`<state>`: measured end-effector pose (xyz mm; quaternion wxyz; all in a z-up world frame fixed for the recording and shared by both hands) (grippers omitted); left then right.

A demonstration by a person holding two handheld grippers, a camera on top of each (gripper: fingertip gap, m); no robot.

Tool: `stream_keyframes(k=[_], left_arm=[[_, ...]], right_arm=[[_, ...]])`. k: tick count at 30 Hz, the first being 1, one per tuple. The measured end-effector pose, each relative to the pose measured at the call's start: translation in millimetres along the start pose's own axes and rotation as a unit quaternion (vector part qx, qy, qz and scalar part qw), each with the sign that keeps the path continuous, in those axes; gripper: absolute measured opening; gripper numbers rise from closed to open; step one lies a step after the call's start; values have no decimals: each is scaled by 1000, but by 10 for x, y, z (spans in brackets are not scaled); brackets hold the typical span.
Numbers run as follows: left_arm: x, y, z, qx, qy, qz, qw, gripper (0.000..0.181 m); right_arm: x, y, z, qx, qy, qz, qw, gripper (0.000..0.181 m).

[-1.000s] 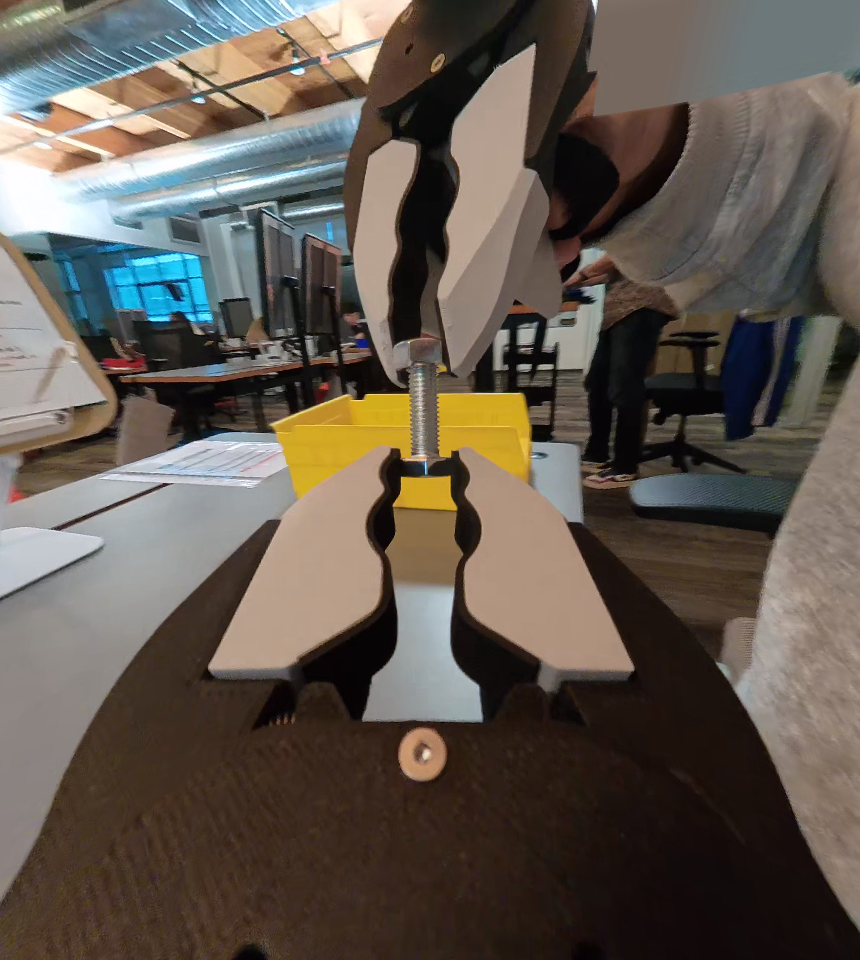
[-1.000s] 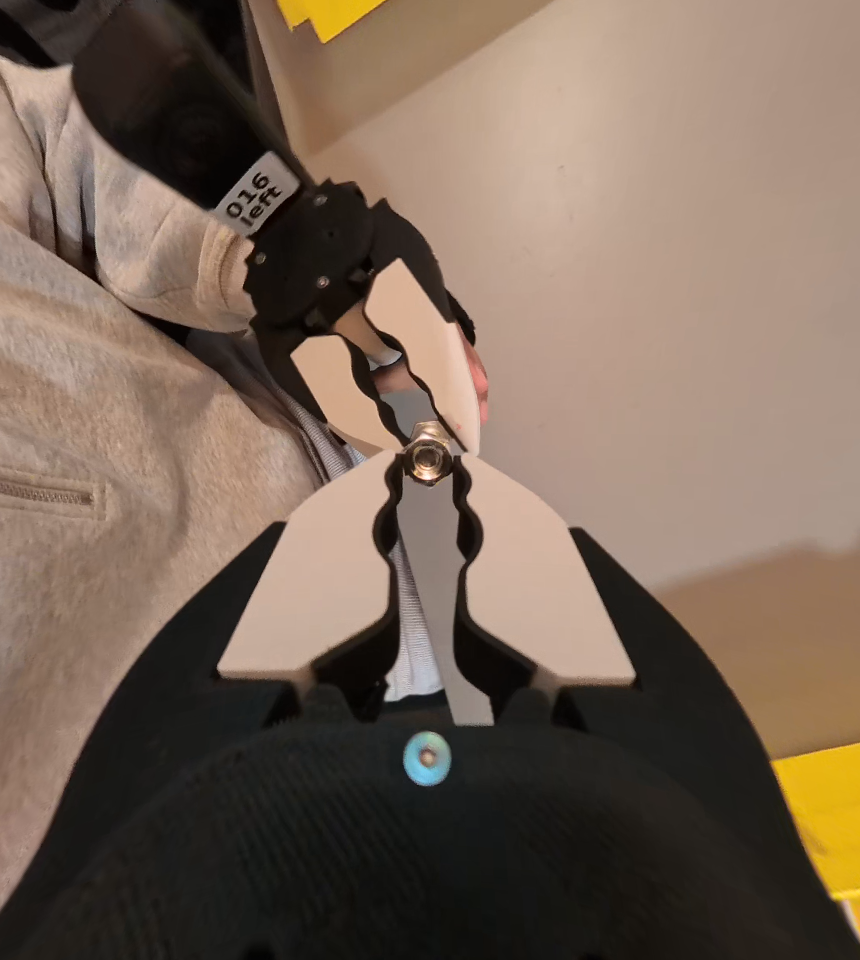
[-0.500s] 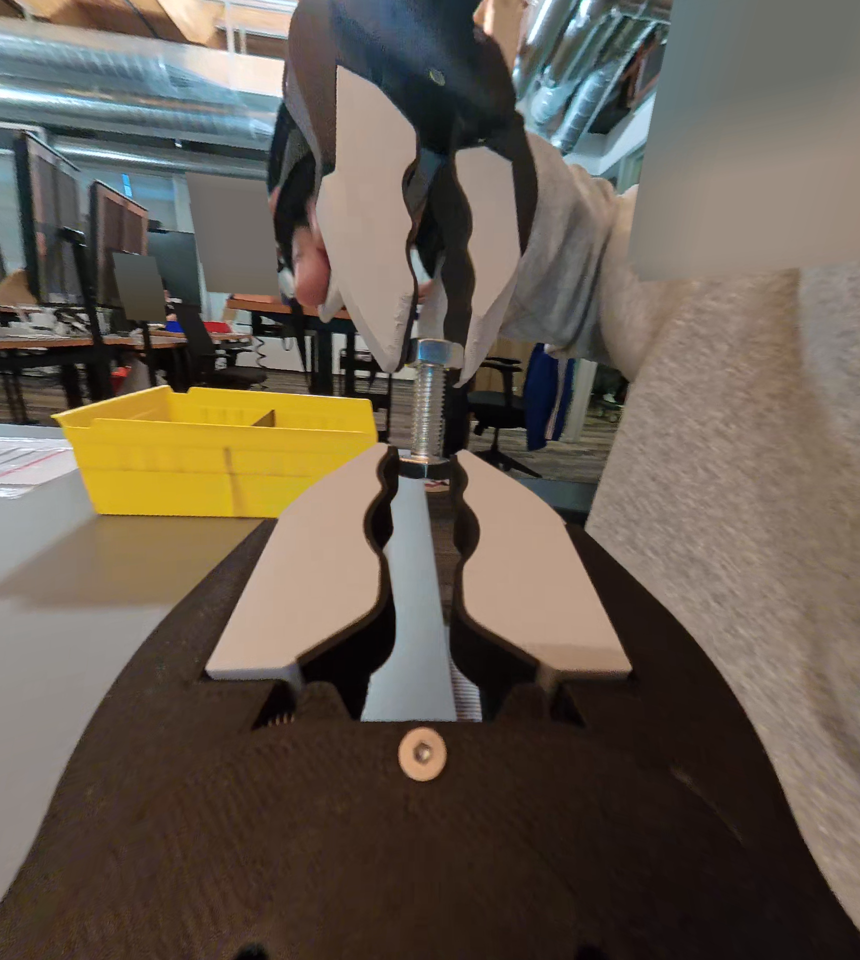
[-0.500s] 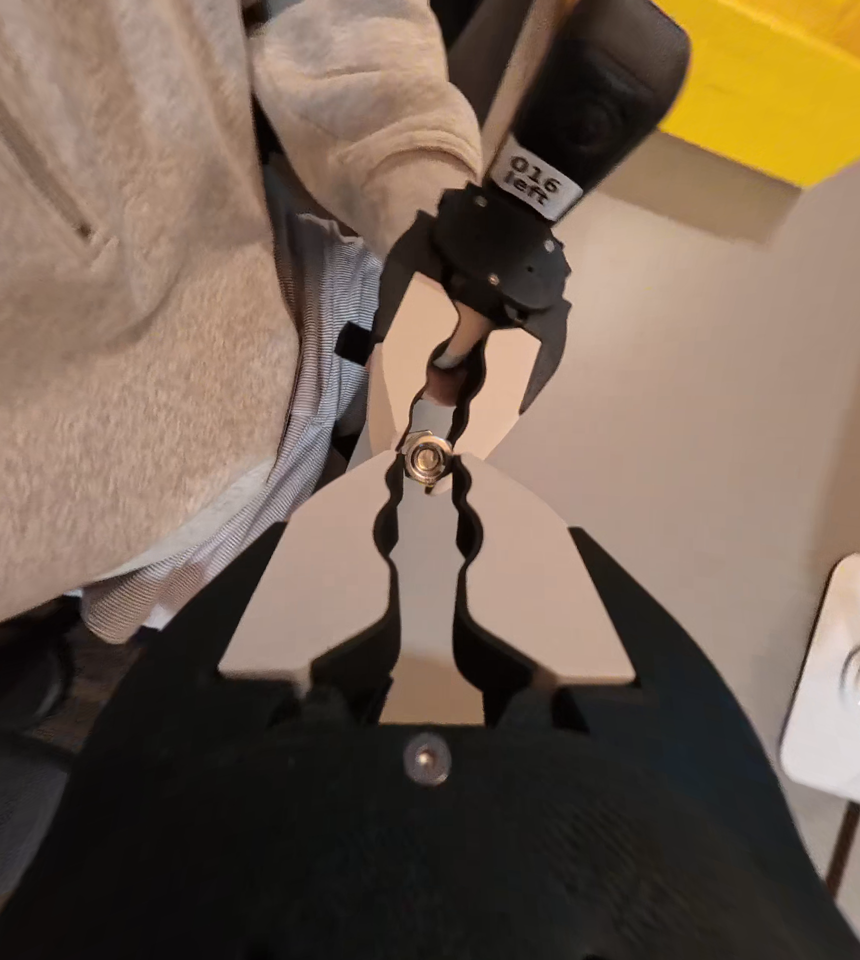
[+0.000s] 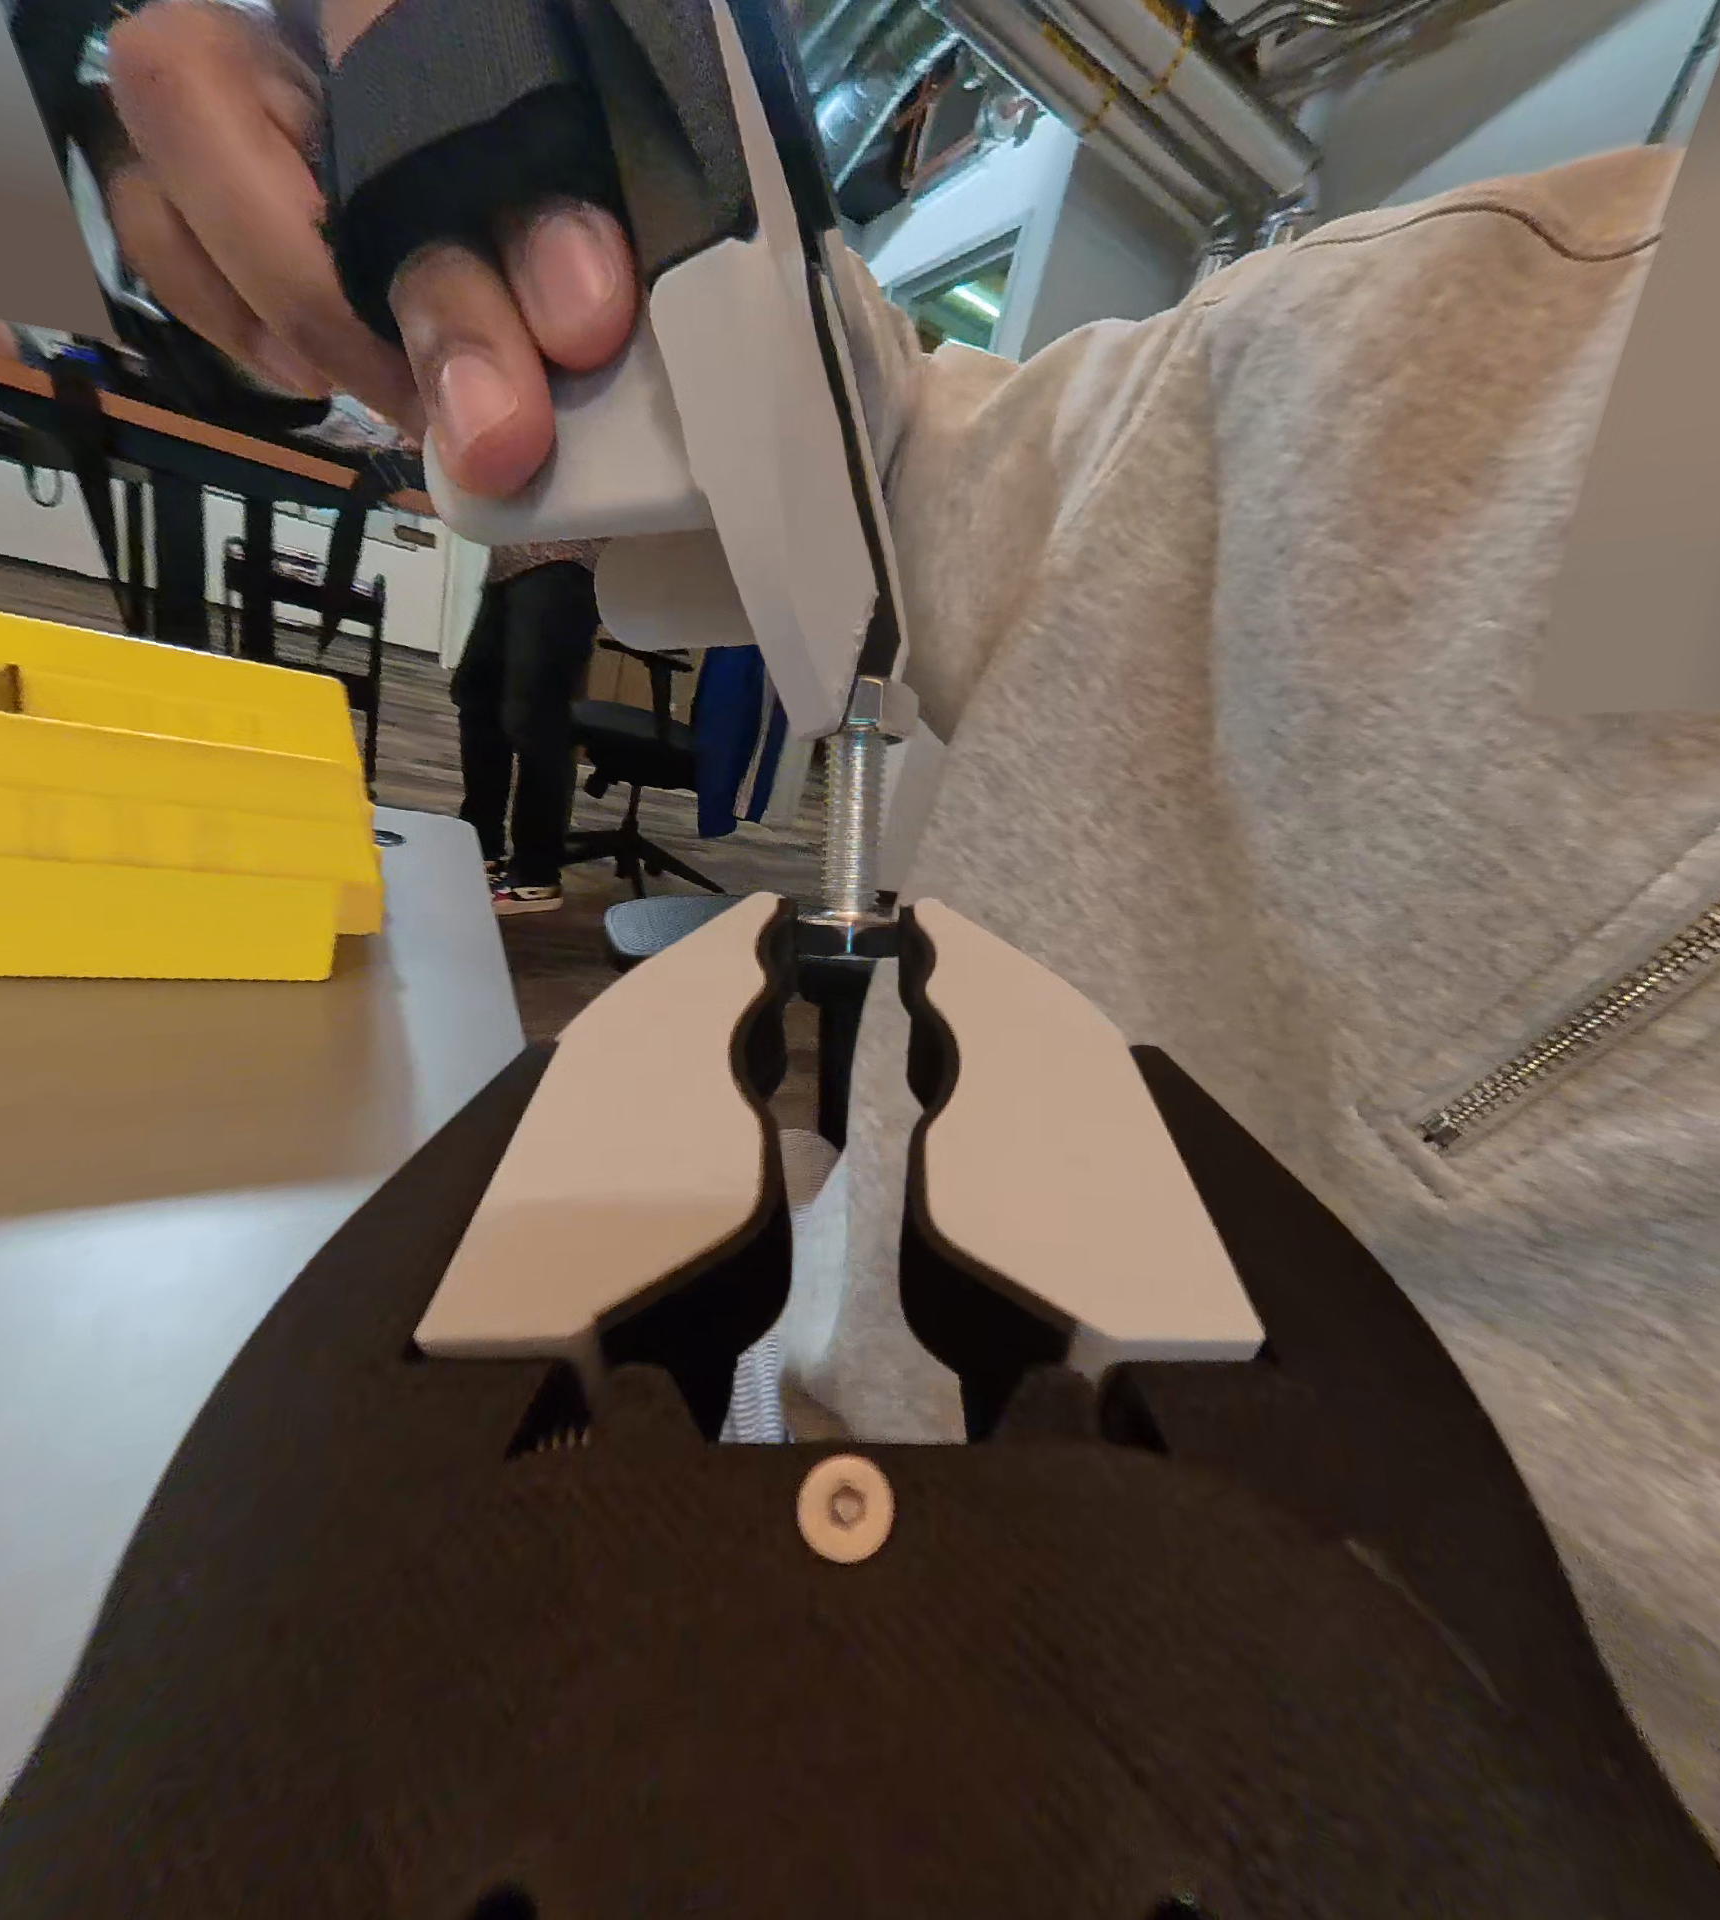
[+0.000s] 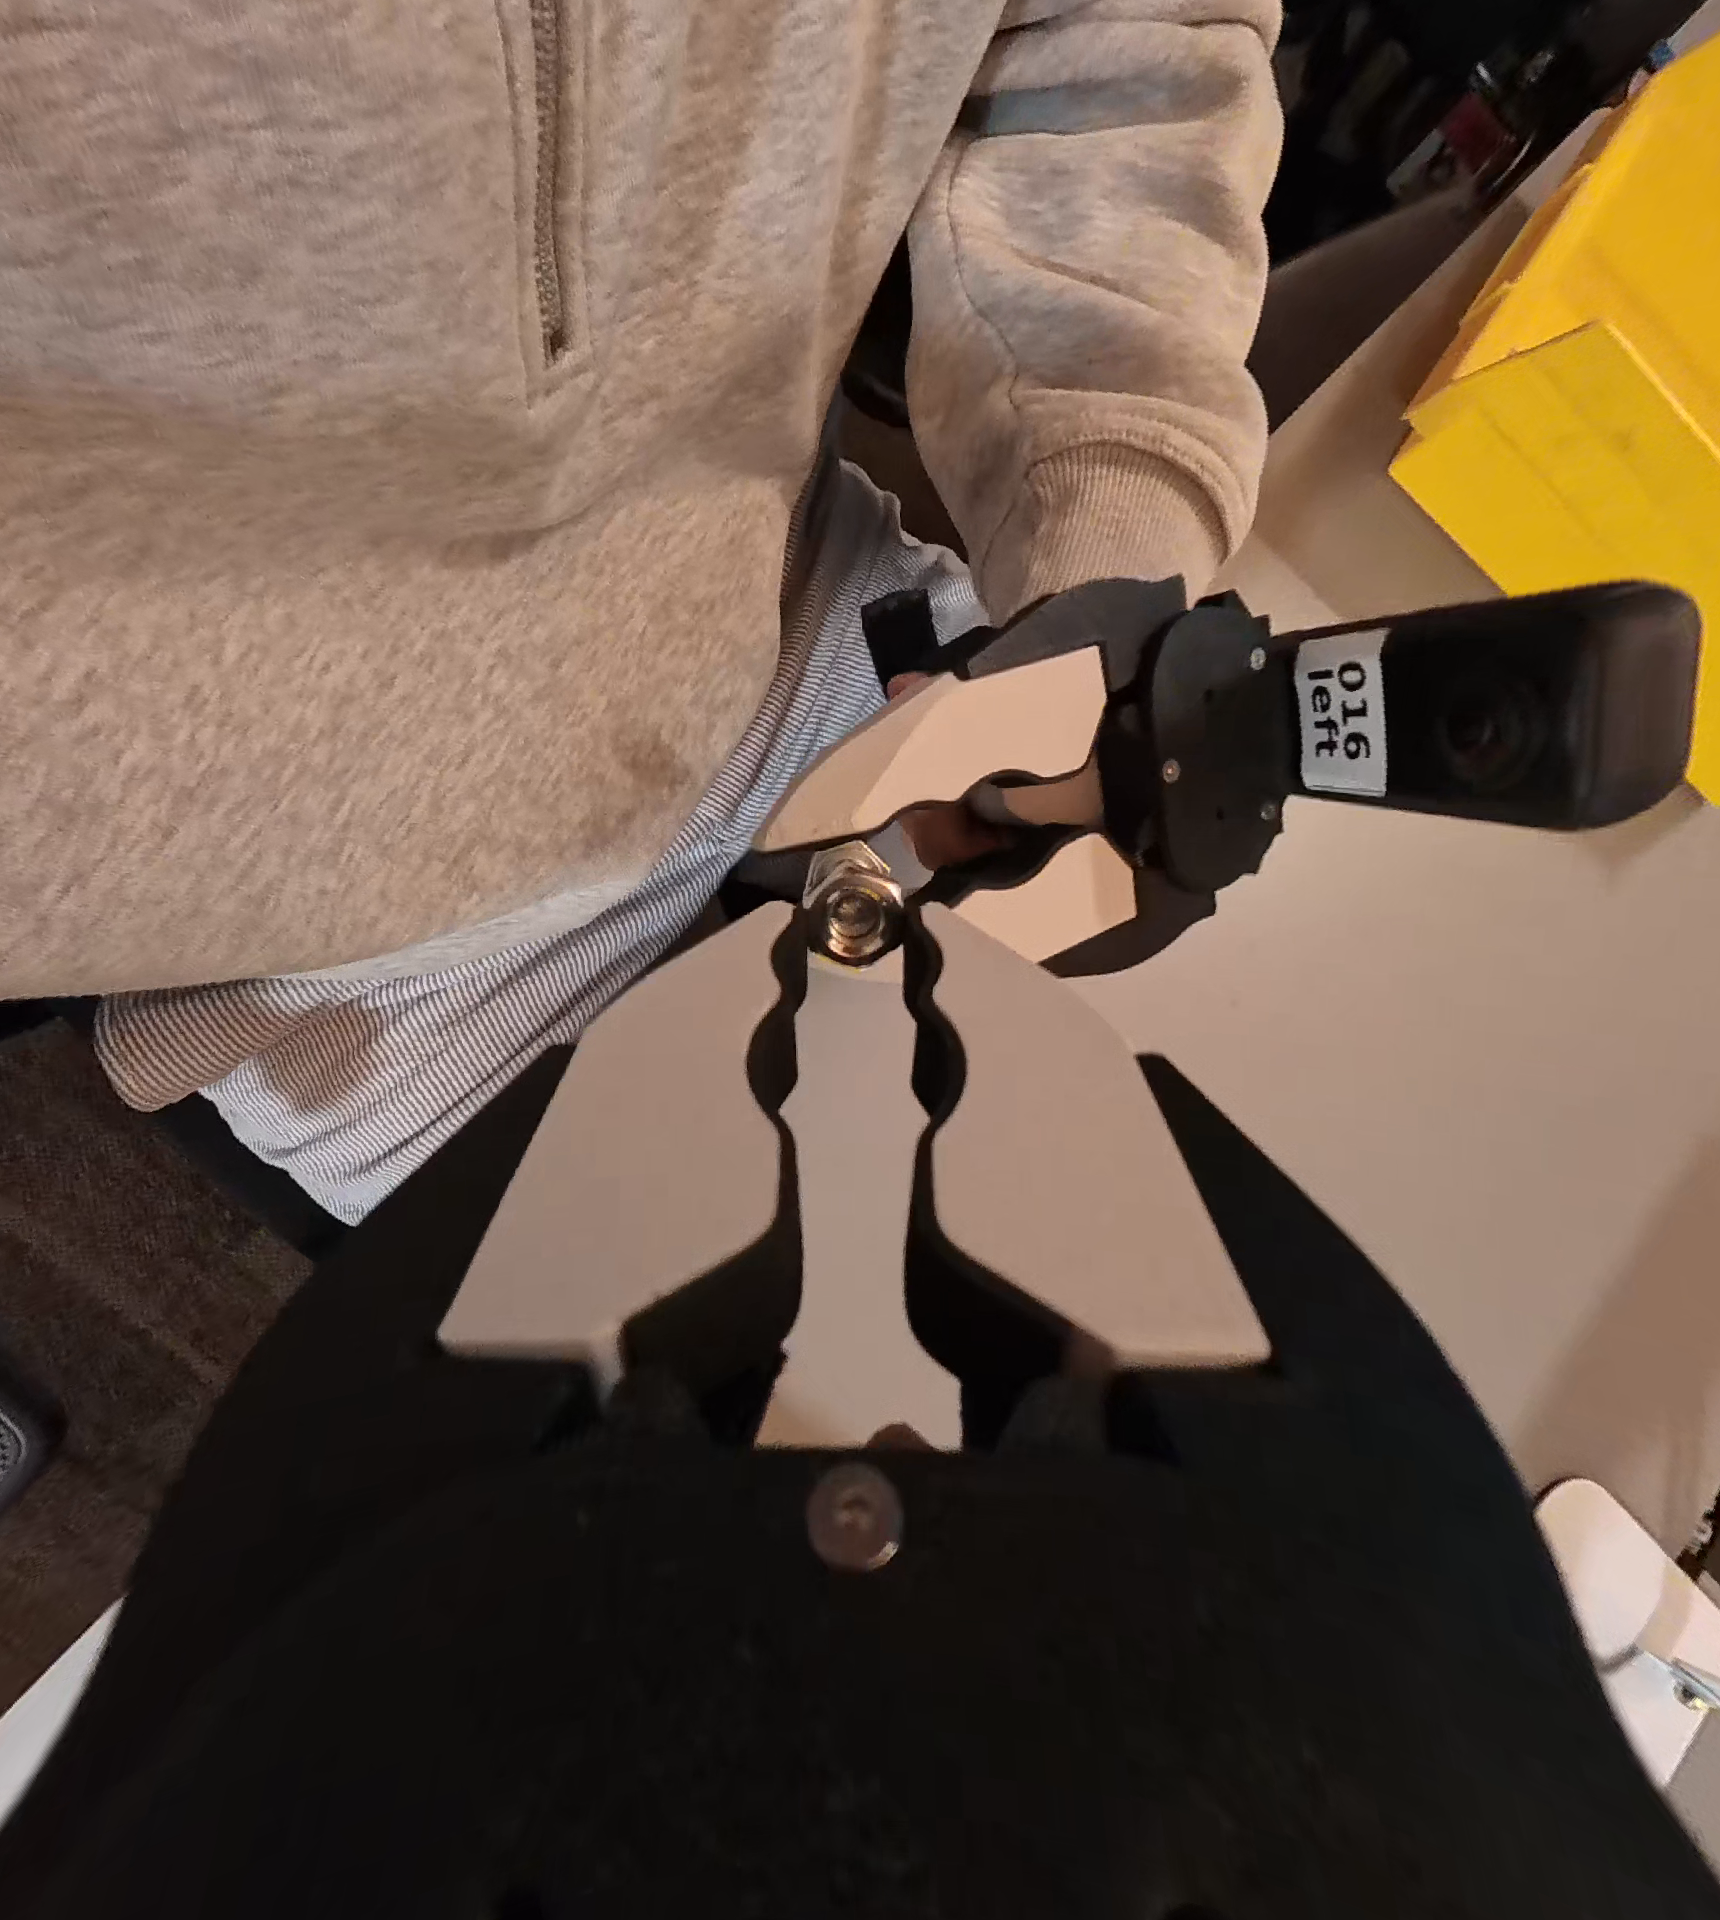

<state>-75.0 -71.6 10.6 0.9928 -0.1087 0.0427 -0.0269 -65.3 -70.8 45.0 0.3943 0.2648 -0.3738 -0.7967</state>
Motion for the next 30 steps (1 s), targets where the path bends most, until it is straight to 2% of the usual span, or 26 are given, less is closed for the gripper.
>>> stream_keyframes(k=[3, 9, 13, 17, 20, 25, 30], left_arm=[[132, 37, 11, -5, -15, 48, 999, 19], [359, 129, 58, -6, -46, 139, 989, 37], [518, 192, 11, 35, -105, 217, 970, 41], [598, 232, 8, 64, -157, 268, 948, 40], [626, 249, 6, 84, -190, 292, 934, 36], [649, 247, -24, 97, -194, 306, 927, 33], [694, 304, 3, 96, -191, 324, 921, 21]], right_arm=[[-74, 24, -36, -2, -25, -18, 1000, 18], [-218, 56, -164, 19, -86, -50, 995, 18], [-302, 66, -243, 43, -157, -65, 985, 18], [-371, 81, -310, 66, -252, -75, 962, 18], [-428, 75, -356, 81, -319, -86, 940, 18], [-514, 44, -390, 87, -380, -111, 914, 18], [-545, 35, -373, 83, -426, -113, 894, 18]])
Point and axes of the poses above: each gripper's, where its closed fingertips meet, y back along the fingers, z out of its top, x = y × z across the jaws, the point moved 1 cm from there along y, back along the fingers, and after that the axes turned 11 degrees about -y, right-handed, at the moved point
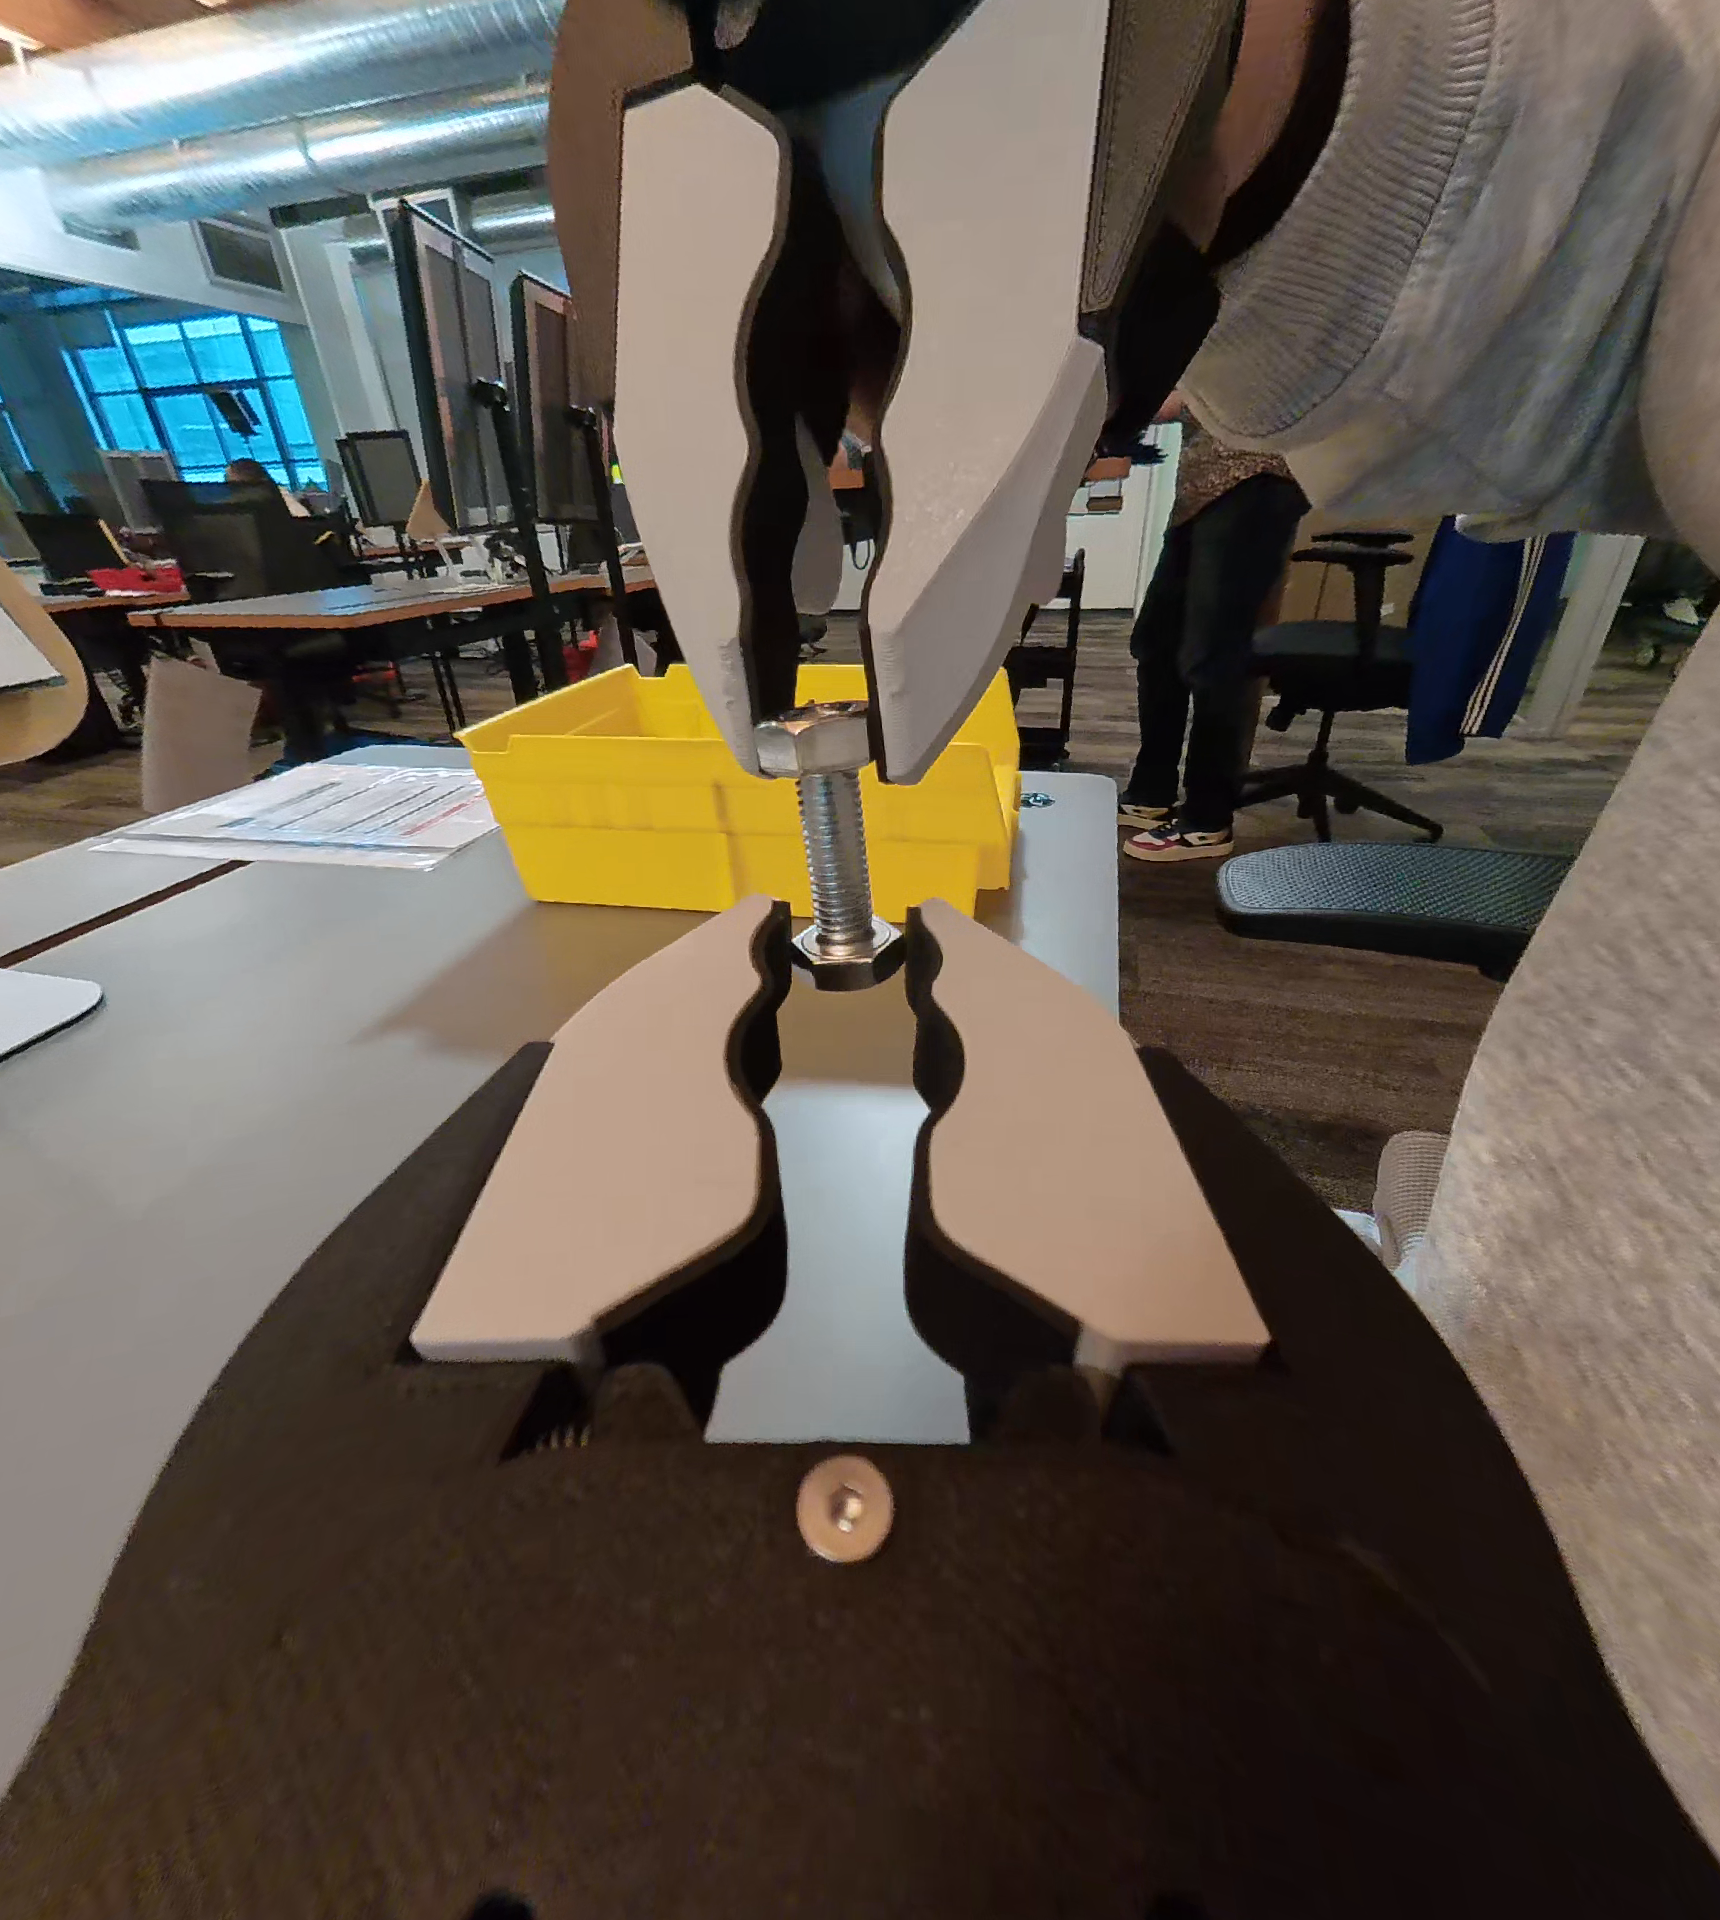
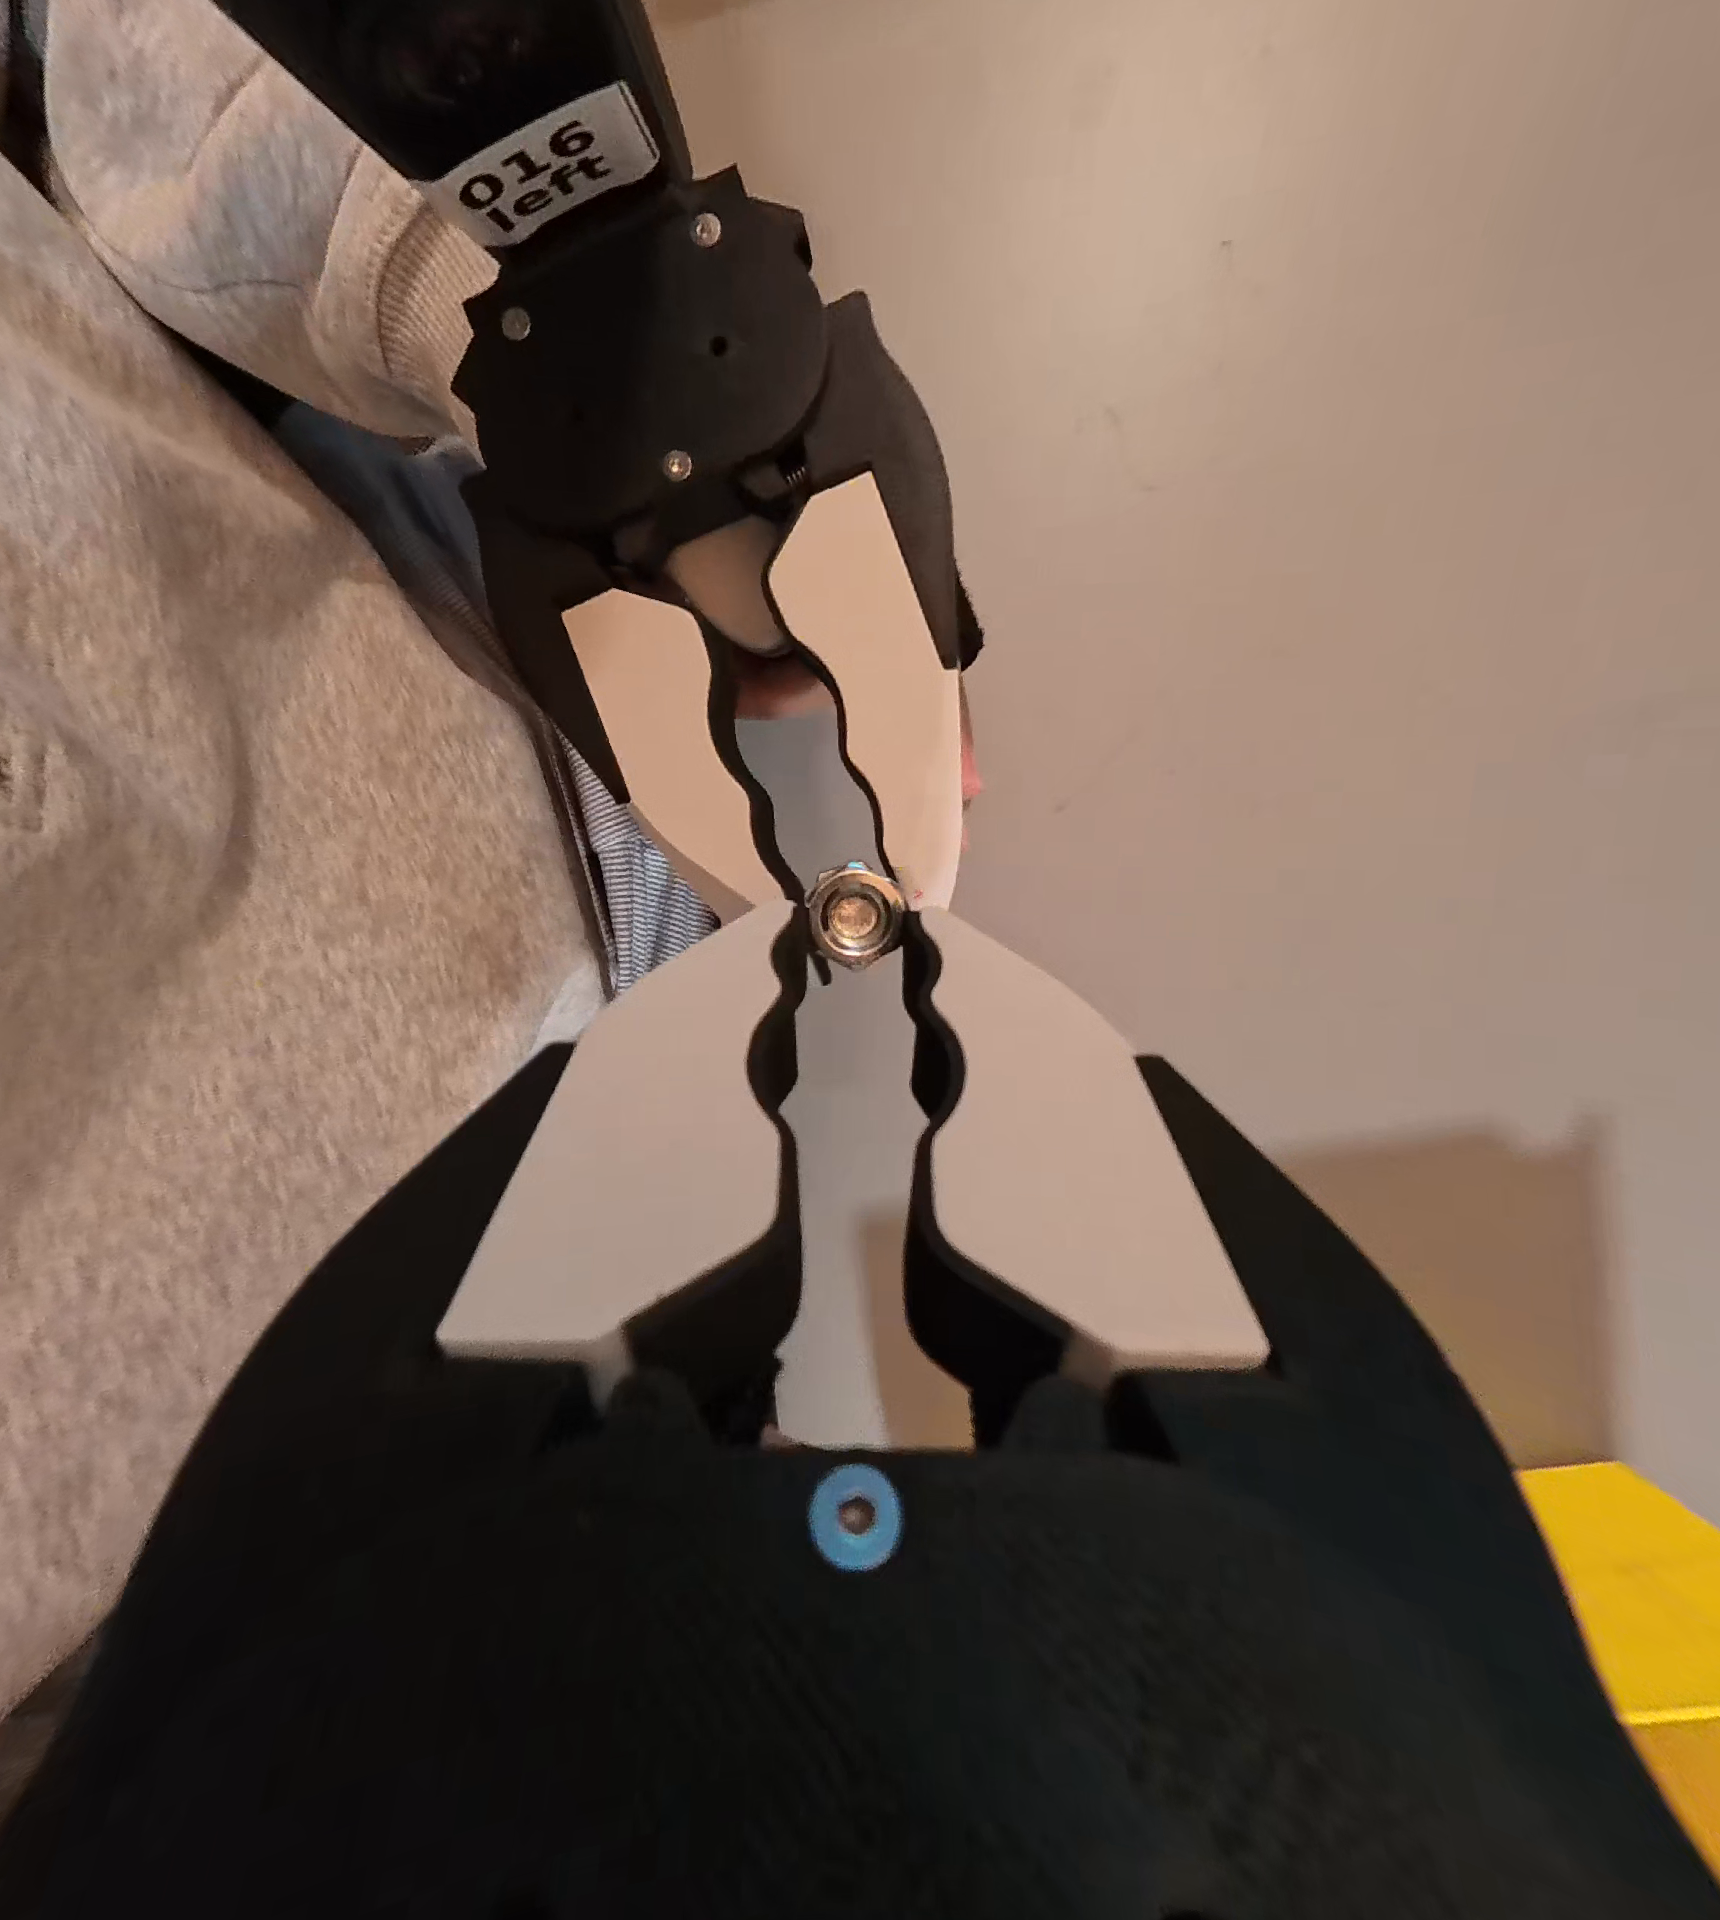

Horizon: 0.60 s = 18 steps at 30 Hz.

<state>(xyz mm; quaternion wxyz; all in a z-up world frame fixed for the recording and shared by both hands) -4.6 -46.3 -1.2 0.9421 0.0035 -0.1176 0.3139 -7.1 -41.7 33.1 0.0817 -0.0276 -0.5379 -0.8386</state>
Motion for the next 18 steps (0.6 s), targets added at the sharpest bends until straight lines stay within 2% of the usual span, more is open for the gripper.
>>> stream_keyframes(k=[5, 9, 14, 18], left_arm=[[-36, -1, 6, 3, 0, -15, 1000, 21], [-120, 3, 37, -9, 14, -50, 999, 21], [-350, 28, 93, -29, 4, -121, 992, 20], [-481, 53, 110, -35, 8, -166, 985, 20]], right_arm=[[42, -1, -8, 7, 39, 0, 999, 18], [142, 0, -19, 3, 140, 1, 990, 18], [366, 20, -119, -24, 281, 60, 957, 18], [469, 35, -205, -51, 361, 94, 927, 18]])
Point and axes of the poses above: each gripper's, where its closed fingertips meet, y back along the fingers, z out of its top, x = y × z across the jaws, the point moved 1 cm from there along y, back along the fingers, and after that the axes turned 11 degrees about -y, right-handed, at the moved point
